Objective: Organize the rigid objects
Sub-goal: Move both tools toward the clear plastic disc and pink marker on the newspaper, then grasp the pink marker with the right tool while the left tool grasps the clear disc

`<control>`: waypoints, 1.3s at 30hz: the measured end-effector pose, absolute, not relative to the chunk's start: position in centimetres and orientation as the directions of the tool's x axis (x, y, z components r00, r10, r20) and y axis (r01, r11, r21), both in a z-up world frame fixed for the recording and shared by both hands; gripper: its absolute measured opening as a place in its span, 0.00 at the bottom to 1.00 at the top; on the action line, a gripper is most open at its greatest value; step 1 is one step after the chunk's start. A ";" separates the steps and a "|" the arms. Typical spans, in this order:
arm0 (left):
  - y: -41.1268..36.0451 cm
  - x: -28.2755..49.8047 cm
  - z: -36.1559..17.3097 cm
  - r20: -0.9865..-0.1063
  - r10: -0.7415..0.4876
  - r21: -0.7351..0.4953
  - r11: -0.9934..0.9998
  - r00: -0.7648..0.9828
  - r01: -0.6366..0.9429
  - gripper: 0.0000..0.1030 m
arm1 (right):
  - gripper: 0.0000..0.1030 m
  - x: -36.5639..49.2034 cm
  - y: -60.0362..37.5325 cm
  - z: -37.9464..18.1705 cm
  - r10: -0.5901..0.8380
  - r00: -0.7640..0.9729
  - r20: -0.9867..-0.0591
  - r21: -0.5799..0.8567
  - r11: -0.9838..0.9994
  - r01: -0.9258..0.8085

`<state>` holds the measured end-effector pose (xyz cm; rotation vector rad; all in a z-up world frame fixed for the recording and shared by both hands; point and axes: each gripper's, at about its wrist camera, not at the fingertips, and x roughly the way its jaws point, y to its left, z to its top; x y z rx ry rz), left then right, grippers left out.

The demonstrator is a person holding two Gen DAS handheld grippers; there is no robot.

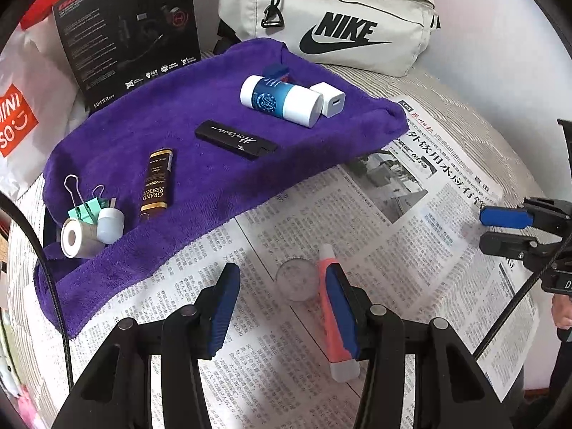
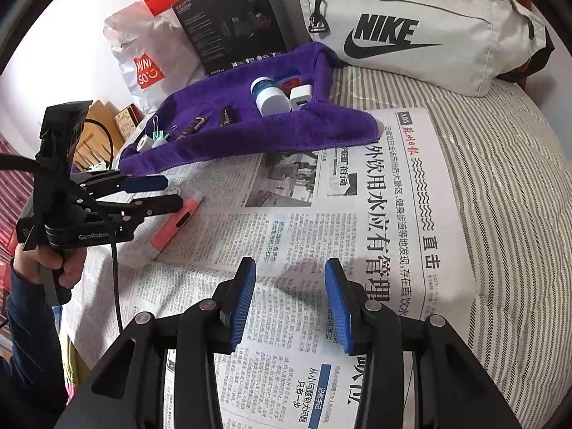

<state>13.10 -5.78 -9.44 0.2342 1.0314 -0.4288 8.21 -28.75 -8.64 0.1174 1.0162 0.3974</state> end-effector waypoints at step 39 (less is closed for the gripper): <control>0.3 12.6 -9.3 -0.846 -0.210 -0.027 0.935 0.490 0.354 0.25 | 0.43 8.4 -22.5 -8.5 0.412 0.411 -0.813 0.271 0.893 -0.359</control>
